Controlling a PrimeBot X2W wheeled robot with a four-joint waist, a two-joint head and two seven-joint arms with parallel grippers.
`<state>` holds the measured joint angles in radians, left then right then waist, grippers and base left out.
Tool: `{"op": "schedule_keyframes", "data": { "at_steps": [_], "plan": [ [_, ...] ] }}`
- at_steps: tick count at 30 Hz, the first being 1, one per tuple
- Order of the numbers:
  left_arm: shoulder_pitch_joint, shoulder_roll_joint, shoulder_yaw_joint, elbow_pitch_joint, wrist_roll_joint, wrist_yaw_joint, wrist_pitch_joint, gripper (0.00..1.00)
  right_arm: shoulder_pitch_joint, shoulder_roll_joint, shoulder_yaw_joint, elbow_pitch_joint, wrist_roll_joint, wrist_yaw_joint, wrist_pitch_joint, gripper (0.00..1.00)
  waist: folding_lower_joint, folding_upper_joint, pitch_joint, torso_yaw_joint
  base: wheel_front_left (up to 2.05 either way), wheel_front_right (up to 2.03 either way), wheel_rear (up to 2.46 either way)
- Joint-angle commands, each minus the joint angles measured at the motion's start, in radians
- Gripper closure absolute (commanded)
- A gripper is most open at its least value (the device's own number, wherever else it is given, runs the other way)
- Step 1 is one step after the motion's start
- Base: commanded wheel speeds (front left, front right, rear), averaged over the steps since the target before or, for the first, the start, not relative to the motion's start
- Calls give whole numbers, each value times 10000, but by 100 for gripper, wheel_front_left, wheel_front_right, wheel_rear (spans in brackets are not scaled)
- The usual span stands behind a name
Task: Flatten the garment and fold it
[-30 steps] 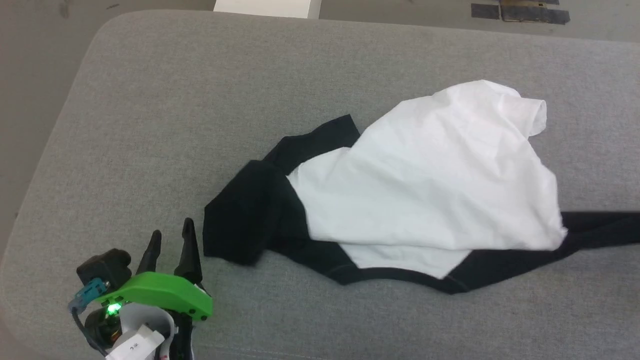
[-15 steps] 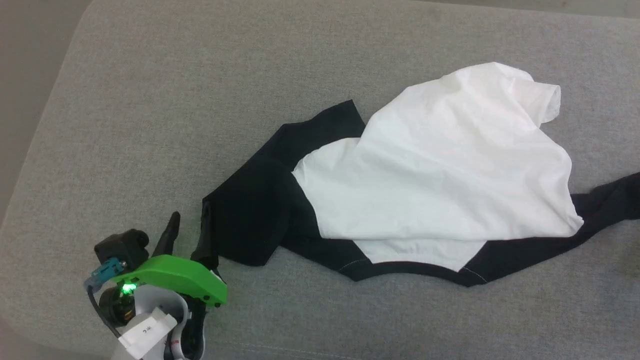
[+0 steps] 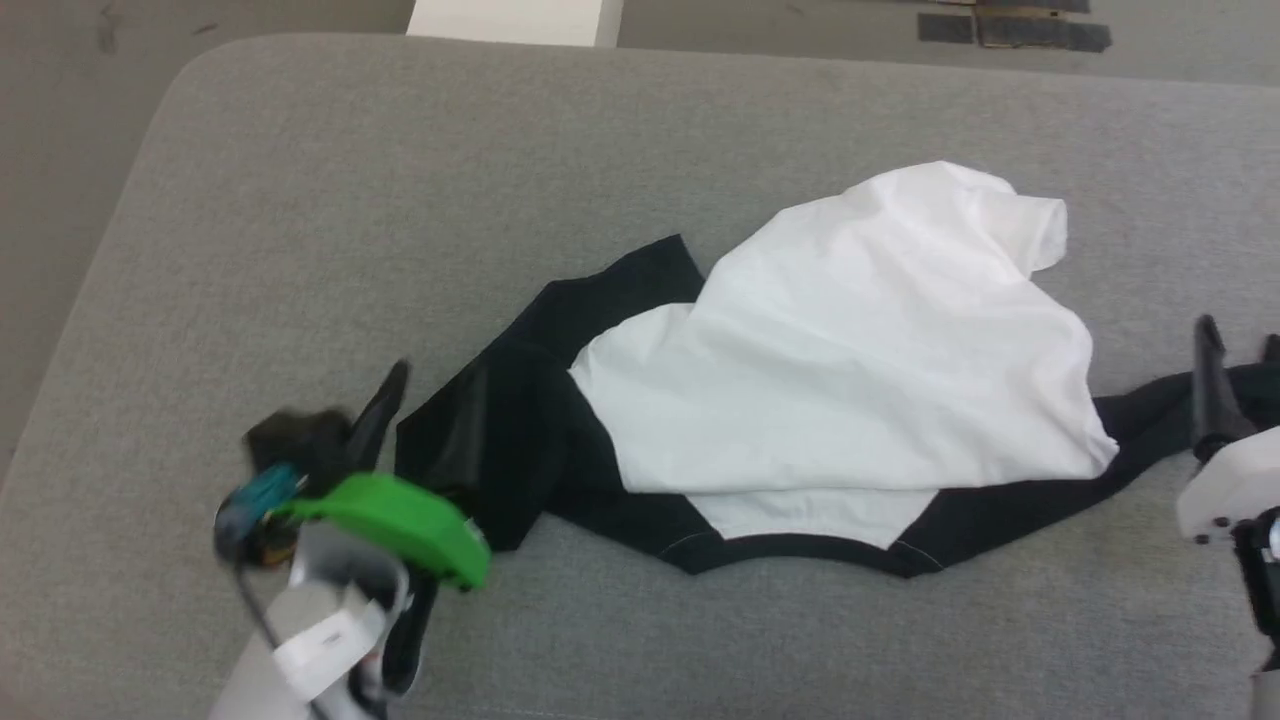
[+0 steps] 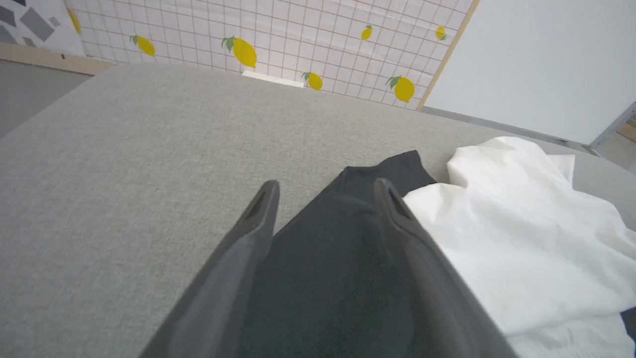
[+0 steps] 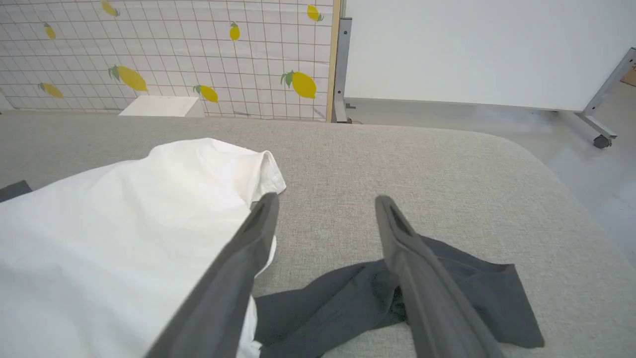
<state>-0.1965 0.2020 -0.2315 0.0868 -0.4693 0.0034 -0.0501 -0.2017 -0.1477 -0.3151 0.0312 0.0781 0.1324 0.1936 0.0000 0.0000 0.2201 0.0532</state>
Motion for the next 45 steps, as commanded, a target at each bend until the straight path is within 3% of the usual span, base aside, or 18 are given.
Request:
{"op": "schedule_keyframes", "data": {
  "at_steps": [1,7,15,19,25,30,31,32,35,38,42,45],
  "plan": [
    [-525,136,-255,-81,266,-189,160,0,177,101,210,-284,131,-17,-268,0,0,0,-38,-164,0,0,0],
    [-2348,108,-1561,445,1014,-872,875,0,559,492,1879,-1142,362,-17,-1762,0,0,0,242,-873,0,0,0],
    [-4712,-343,-2749,2631,984,-1250,2101,0,863,791,3550,-747,588,-17,-3142,0,0,0,1018,-2070,0,0,0],
    [-5913,-319,-3221,3843,864,-1310,3050,0,746,891,4036,-500,777,-17,-3369,0,0,0,1446,-2711,0,0,0],
    [-7369,239,-3748,5559,1057,-1330,4709,0,347,953,4619,-258,952,-17,-3692,0,0,0,1996,-3613,0,0,0],
    [-7683,514,-4400,6191,257,-1336,7026,0,140,970,4809,-111,1256,-17,-3957,0,0,0,2388,-4194,0,0,0],
    [-7668,584,-4538,6067,-88,-1337,7418,42,108,970,4829,-73,1310,-17,-4001,0,0,0,2451,-4282,0,0,0],
    [-7692,764,-4705,5810,-467,-1337,7799,100,75,971,4853,-52,1402,-17,-4054,0,0,0,2543,-4388,0,0,0],
    [-7959,1688,-5339,4659,-1234,-1338,8316,100,-30,972,4886,-23,1592,-17,-4199,0,0,0,2772,-4624,0,0,0],
    [-8526,2932,-5804,3449,-1453,-1338,8061,100,-115,973,4928,35,1776,-17,-4317,0,0,0,2989,-4820,0,0,0],
    [-9523,4446,-5996,2549,-1206,-1339,6975,100,-267,974,5089,206,2002,-17,-4438,0,0,0,3273,-5030,0,0,0],
    [-10046,4970,-5886,2740,-686,-1325,6150,100,-403,974,5256,294,2130,-17,-4489,0,0,0,3408,-5127,0,0,0]
  ]
}}
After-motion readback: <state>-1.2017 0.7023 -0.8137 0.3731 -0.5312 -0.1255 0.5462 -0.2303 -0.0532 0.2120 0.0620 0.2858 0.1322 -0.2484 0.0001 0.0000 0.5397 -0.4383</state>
